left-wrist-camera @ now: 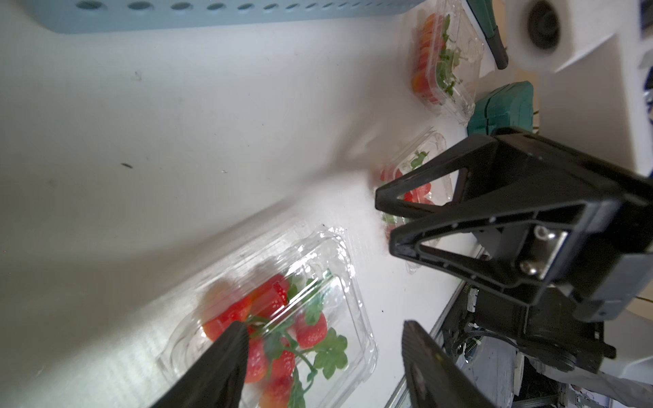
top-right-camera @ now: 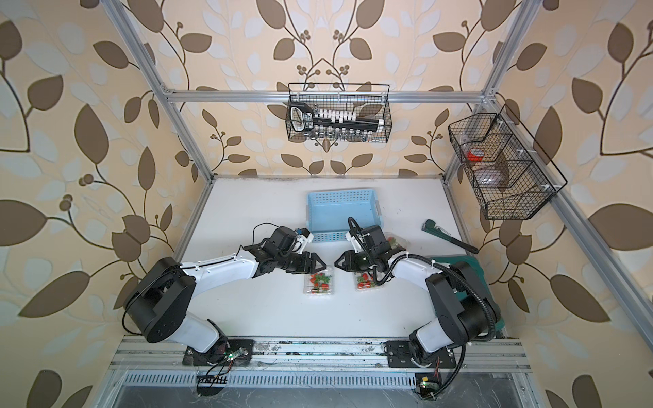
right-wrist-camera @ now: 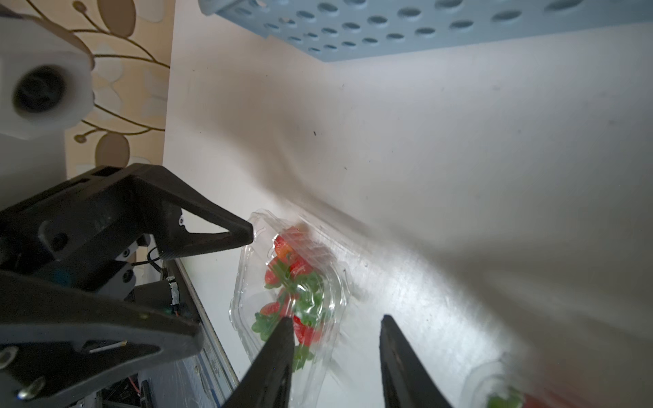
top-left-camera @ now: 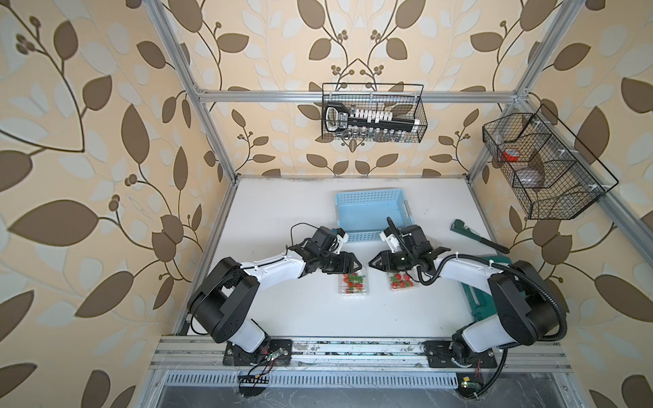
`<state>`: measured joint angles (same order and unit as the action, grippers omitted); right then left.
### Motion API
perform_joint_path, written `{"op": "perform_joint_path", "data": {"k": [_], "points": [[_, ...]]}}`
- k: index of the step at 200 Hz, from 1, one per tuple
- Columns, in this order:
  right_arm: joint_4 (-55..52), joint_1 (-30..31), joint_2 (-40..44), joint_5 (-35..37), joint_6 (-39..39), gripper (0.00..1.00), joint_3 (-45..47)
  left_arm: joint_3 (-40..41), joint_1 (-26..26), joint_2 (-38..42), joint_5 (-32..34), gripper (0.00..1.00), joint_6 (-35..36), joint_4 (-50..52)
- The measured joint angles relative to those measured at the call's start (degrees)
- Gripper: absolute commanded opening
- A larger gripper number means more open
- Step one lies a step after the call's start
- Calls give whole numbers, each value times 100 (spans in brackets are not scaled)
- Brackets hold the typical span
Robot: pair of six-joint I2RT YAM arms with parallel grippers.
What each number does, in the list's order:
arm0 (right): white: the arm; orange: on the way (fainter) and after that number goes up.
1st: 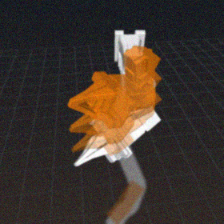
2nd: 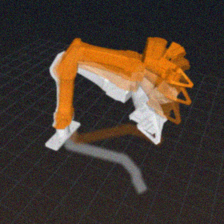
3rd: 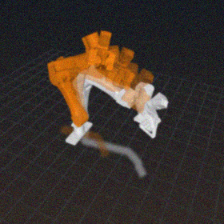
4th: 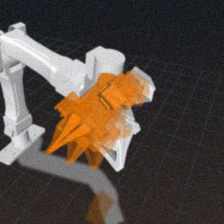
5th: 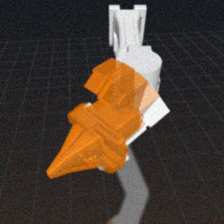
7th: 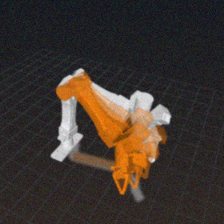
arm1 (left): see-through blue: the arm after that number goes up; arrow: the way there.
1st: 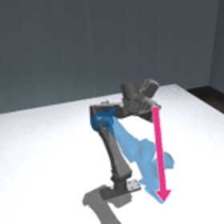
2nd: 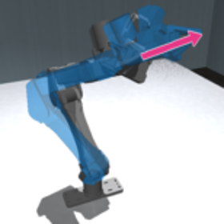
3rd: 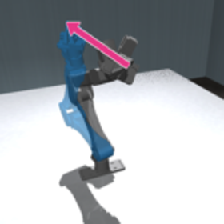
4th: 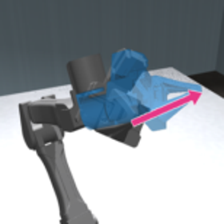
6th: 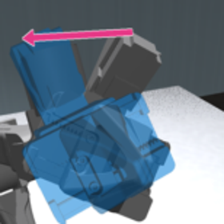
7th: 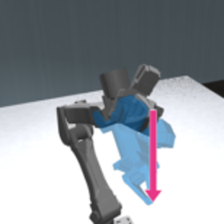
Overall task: Pack strawberries into containers
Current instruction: Close the packing box at the center of the board.
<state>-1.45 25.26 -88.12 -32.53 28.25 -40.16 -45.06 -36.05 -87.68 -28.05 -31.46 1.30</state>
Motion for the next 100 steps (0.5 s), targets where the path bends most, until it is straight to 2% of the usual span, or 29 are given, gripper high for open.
{"op": "perform_joint_path", "data": {"k": [48,100], "points": [[-48,350,-461,-155,-125,40,-197,35,0,0,4,71,0,-50],[-44,361,-542,-197,-149,30,-197,37,0,0,9,70,0,-50]]}}
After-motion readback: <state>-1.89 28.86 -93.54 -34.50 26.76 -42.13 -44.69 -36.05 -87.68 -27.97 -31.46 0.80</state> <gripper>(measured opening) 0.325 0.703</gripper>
